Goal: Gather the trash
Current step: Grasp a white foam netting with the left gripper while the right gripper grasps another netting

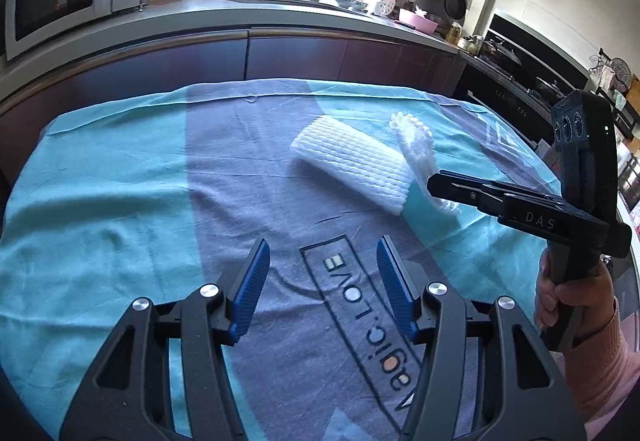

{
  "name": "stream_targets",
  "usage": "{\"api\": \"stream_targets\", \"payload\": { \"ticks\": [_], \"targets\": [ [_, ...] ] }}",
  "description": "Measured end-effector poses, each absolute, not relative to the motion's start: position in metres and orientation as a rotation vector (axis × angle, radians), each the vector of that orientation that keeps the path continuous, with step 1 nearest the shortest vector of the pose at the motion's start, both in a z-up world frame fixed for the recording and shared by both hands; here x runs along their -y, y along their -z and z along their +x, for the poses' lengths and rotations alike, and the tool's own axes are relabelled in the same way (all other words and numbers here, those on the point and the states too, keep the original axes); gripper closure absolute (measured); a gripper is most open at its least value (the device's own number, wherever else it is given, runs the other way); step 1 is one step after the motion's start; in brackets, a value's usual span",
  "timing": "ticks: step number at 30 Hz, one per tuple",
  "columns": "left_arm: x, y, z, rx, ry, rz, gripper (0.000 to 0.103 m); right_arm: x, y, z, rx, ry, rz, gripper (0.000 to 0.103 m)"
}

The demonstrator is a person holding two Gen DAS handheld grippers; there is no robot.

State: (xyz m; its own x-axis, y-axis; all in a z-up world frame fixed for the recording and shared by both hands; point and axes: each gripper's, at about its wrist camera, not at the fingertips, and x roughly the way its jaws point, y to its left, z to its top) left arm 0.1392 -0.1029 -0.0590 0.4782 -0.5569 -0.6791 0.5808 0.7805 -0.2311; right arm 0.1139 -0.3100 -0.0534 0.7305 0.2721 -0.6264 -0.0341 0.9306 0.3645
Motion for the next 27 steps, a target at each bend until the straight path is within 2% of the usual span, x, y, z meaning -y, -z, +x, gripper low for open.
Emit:
{"api": "stream_targets", "payload": {
  "ticks": [12, 20, 21, 23, 24, 25, 27],
  "targets": [
    [0.18, 0.08, 0.178, -0.957, 0.76, 0.02, 0.048, 0.344, 0.051, 0.097, -0.679, -0.175, 0.444, 0.088],
    [0.202, 0.092, 0.212, -1.021, 0.744, -0.056, 0.049, 0.353, 0.054, 0.095, -0.66, -0.185, 0.477, 0.088],
    [0.204, 0.092, 0.215, -1.023, 0.738, -0.067, 0.05, 0.353, 0.054, 0.095, -0.659, -0.186, 0.48, 0.088],
    [0.207, 0.095, 0.22, -1.024, 0.716, -0.07, 0.071, 0.356, 0.056, 0.096, -0.659, -0.192, 0.486, 0.088],
    [0.207, 0.096, 0.221, -1.024, 0.707, -0.07, 0.076, 0.356, 0.056, 0.096, -0.659, -0.192, 0.488, 0.088],
    [0.207, 0.097, 0.222, -1.023, 0.704, -0.073, 0.078, 0.357, 0.057, 0.097, -0.66, -0.188, 0.489, 0.088],
    [0.207, 0.098, 0.223, -1.019, 0.705, -0.083, 0.088, 0.357, 0.058, 0.098, -0.659, -0.191, 0.487, 0.088]
  ]
}}
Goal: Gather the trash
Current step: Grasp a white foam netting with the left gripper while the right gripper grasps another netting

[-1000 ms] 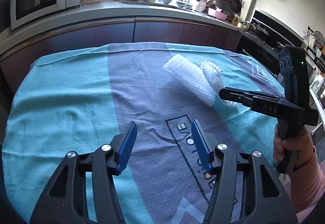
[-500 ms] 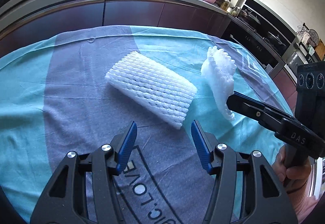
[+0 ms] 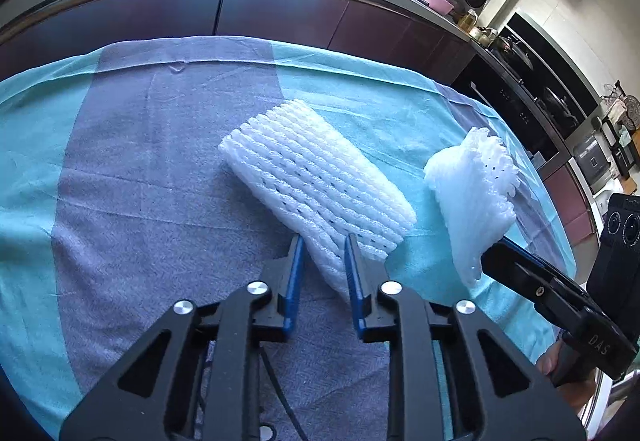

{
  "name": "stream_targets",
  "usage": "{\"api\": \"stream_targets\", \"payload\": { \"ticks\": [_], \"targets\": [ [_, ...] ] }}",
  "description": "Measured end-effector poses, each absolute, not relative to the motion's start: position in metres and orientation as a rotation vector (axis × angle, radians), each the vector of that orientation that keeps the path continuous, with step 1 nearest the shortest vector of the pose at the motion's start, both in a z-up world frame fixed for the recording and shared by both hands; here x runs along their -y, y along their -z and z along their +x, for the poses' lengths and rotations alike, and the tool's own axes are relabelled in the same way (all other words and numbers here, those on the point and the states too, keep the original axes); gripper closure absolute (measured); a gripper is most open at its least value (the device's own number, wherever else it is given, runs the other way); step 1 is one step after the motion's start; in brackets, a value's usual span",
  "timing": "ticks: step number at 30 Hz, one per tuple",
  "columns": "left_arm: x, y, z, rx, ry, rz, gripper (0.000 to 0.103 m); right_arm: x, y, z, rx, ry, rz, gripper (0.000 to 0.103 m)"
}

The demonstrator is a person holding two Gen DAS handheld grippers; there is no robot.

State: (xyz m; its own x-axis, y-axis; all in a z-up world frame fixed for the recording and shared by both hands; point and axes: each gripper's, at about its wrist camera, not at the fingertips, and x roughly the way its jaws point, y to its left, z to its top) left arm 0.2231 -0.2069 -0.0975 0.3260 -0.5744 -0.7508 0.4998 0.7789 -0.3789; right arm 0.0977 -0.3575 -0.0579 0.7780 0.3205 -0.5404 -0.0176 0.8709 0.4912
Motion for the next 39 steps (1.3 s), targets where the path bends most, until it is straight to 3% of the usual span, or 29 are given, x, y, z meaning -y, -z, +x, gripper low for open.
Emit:
{"api": "stream_targets", "payload": {
  "ticks": [12, 39],
  "targets": [
    [0.179, 0.084, 0.201, -0.954, 0.698, -0.07, 0.092, 0.355, 0.051, 0.098, -0.639, -0.216, 0.477, 0.088],
    [0.016, 0.027, 0.112, -0.784, 0.553, -0.111, 0.092, 0.253, 0.033, 0.111, -0.637, -0.455, 0.431, 0.088]
  ]
}}
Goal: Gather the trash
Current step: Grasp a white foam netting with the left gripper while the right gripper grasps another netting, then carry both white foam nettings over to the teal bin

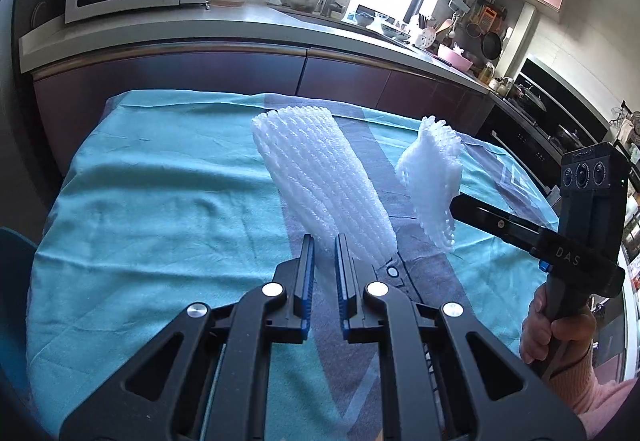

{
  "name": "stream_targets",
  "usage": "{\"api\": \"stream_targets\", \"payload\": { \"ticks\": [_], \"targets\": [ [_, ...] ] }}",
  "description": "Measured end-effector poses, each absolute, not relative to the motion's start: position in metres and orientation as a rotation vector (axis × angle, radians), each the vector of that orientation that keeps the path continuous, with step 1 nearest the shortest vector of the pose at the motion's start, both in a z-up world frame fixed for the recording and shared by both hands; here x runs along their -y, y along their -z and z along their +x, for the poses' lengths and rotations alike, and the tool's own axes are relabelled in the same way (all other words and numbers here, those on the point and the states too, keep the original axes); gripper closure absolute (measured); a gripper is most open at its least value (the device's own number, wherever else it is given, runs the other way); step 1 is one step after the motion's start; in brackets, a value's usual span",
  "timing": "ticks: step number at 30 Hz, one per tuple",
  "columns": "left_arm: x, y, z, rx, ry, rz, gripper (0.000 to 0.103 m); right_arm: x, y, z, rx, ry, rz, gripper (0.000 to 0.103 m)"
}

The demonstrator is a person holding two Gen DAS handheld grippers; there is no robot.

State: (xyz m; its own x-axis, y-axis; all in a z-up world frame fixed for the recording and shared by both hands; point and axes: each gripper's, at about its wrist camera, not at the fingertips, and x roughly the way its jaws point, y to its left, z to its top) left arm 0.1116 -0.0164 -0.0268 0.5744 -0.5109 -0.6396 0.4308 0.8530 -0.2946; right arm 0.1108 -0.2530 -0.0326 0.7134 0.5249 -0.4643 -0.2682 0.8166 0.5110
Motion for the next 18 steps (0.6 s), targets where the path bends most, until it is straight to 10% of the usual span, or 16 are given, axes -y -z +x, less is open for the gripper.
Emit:
{"api": "stream_targets", "payload": {
  "ticks": [18],
  "targets": [
    [-0.051, 0.03, 0.076, -0.771, 0.469, -0.161, 0.092, 0.195, 0.029, 0.109, -0.67, -0.551, 0.386, 0.088]
  ]
}}
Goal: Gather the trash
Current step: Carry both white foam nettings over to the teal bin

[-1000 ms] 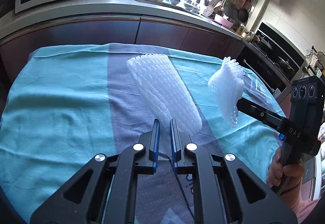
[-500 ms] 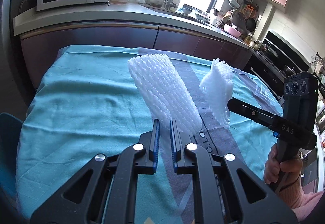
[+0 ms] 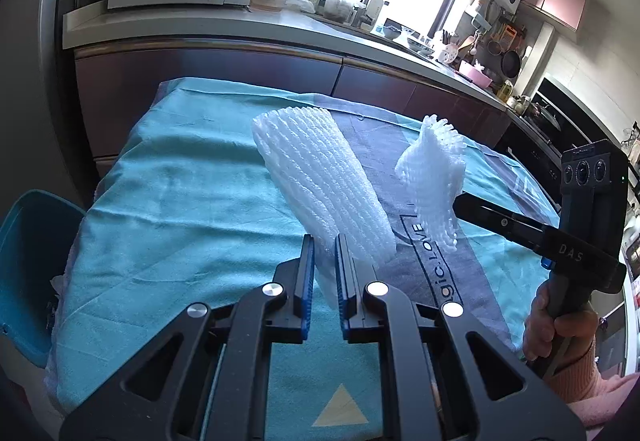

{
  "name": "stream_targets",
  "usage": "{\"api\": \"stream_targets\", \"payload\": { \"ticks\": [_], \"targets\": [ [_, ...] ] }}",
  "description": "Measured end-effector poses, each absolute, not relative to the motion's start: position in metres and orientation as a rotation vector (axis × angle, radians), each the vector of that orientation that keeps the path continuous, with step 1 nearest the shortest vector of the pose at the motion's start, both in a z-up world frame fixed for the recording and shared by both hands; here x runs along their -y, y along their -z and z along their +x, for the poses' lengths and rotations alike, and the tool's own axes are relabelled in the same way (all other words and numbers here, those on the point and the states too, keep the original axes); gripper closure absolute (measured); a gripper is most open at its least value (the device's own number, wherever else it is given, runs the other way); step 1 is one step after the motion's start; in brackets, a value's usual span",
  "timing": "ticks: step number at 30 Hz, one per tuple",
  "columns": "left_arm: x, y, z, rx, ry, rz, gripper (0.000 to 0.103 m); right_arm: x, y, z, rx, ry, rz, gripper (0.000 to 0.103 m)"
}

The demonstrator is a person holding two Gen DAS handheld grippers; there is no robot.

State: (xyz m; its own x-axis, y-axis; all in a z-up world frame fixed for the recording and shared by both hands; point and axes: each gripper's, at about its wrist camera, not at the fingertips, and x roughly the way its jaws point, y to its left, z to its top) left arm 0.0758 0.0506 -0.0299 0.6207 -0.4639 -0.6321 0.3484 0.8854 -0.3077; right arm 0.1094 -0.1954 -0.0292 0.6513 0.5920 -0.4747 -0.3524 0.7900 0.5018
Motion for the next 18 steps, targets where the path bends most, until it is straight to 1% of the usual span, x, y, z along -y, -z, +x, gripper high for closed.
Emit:
{"api": "stream_targets", "payload": {
  "ticks": [18],
  "targets": [
    [-0.094, 0.027, 0.06, -0.757, 0.407, -0.188, 0.092, 0.155, 0.028, 0.117, -0.697, -0.63, 0.341, 0.088]
  ]
}}
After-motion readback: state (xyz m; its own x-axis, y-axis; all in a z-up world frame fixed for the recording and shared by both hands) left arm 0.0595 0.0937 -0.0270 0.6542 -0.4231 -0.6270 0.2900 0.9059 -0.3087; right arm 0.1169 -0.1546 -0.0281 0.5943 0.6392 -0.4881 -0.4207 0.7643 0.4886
